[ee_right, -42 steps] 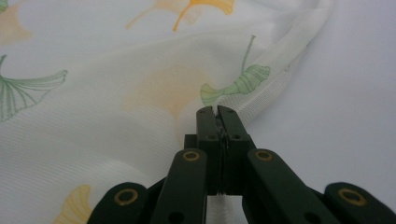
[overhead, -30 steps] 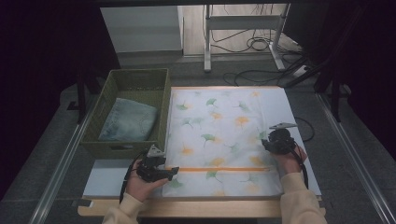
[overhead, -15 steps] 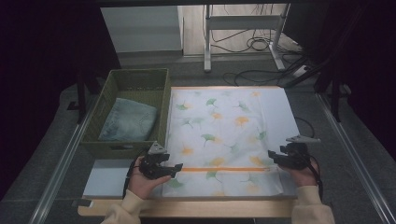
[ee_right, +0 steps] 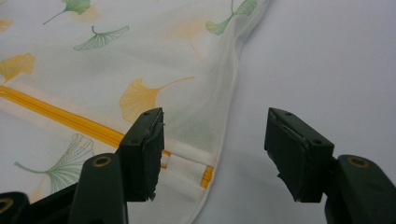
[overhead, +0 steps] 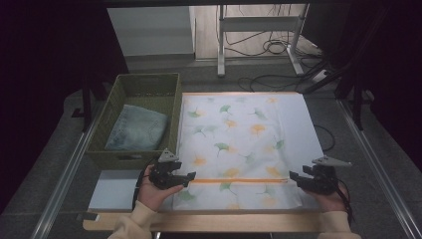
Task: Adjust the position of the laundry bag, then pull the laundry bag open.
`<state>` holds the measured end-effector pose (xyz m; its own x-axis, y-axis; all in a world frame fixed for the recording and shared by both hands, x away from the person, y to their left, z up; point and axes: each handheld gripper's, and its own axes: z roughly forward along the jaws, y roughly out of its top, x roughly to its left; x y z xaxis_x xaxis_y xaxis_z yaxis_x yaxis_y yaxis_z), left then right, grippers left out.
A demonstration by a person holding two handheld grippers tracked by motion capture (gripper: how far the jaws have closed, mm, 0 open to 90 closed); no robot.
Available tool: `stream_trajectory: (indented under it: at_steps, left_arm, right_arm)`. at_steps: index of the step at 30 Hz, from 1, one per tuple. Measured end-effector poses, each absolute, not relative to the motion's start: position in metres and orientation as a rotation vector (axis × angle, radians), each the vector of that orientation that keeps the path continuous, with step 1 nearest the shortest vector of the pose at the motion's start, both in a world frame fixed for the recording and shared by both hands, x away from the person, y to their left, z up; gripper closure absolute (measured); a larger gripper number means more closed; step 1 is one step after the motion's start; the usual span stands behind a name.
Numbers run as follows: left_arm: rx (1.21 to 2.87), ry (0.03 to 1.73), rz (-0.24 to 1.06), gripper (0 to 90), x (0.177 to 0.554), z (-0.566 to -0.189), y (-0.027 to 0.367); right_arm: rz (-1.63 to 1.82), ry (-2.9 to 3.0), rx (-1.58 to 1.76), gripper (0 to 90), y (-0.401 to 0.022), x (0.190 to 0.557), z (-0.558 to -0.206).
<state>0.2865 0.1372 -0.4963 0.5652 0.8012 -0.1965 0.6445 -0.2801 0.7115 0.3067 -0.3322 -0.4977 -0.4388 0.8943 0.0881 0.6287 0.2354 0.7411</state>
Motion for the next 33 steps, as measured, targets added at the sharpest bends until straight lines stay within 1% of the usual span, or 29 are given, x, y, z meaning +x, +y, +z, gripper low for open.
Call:
stream_trajectory:
  at_steps: [7,10,12,17,25,29,33]
  left_arm:
    - [2.011,1.14,0.275,30.9,0.281,-0.49,0.124]
    - [1.978,1.109,0.299,33.0,0.276,-0.484,0.117]
    - [1.983,1.076,0.299,33.3,0.274,-0.48,0.109]
    - [1.99,1.032,0.248,32.2,0.272,-0.474,0.088]
    - [2.031,1.008,0.168,31.9,0.277,-0.485,0.058]
    - [2.033,0.999,0.147,32.1,0.282,-0.486,0.039]
    - [2.071,0.968,0.148,32.2,0.287,-0.488,0.018]
  right_arm:
    - [1.044,2.163,1.393,37.2,-0.337,0.308,-0.496]
    - [1.054,2.157,1.384,37.8,-0.34,0.309,-0.494]
    - [1.059,2.152,1.385,37.8,-0.342,0.311,-0.493]
    - [1.057,2.145,1.398,37.6,-0.344,0.315,-0.493]
    - [1.06,2.122,1.411,37.4,-0.348,0.321,-0.49]
    - [1.064,2.133,1.4,37.3,-0.346,0.323,-0.491]
    - [1.079,2.133,1.398,37.3,-0.345,0.324,-0.49]
